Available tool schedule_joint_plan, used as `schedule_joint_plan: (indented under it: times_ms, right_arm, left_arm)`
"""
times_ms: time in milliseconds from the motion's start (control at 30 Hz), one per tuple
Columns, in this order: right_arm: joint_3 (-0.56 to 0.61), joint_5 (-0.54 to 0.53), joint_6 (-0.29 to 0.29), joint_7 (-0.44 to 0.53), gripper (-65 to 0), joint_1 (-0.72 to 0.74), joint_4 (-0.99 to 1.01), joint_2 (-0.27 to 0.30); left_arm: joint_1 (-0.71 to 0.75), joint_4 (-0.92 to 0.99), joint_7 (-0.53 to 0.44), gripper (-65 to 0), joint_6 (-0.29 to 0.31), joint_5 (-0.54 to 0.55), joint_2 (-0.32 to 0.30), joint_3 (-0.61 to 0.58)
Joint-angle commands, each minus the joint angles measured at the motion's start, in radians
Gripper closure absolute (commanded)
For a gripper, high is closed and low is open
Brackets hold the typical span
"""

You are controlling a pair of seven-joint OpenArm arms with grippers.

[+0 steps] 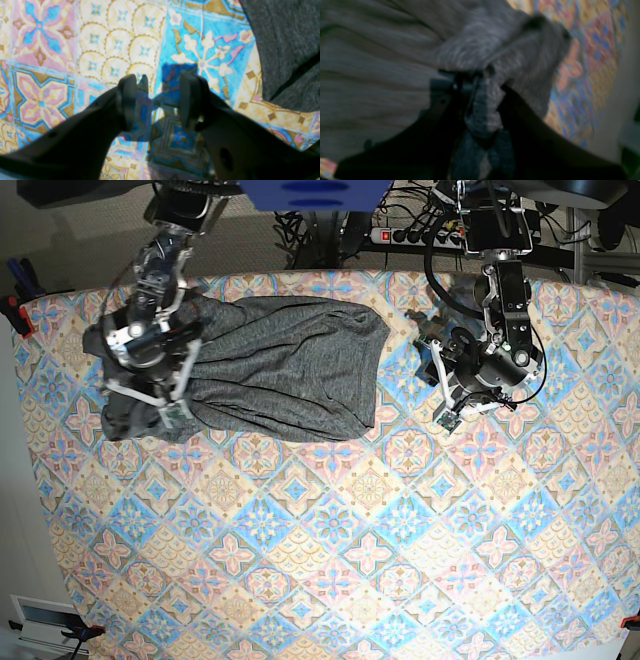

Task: Layout the t-shirt on the table in an organized manner, then fold the t-shirt properly
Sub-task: 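Drag the grasped shirt end with the right gripper toward the left gripper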

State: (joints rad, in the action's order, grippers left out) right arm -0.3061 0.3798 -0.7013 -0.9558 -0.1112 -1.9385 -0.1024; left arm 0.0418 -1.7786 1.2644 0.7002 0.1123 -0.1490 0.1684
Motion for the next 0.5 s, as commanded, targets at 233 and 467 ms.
schedule_joint_plan:
  times_ms: [233, 467]
  right_arm:
    - [0.227, 0.180, 0.003, 0.028, 0.0, -0.123, -0.037, -0.049]
    - [0.241, 0.178, 0.003, 0.070, 0.0, -0.123, -0.029, -0.049]
  left_arm:
    - [-0.012, -0.014, -0.012, -27.6, -0.002, 0.008, -0.005, 0.001]
    - [-0.013, -0.013, -0.012, -27.6, -0.002, 0.008, -0.005, 0.001]
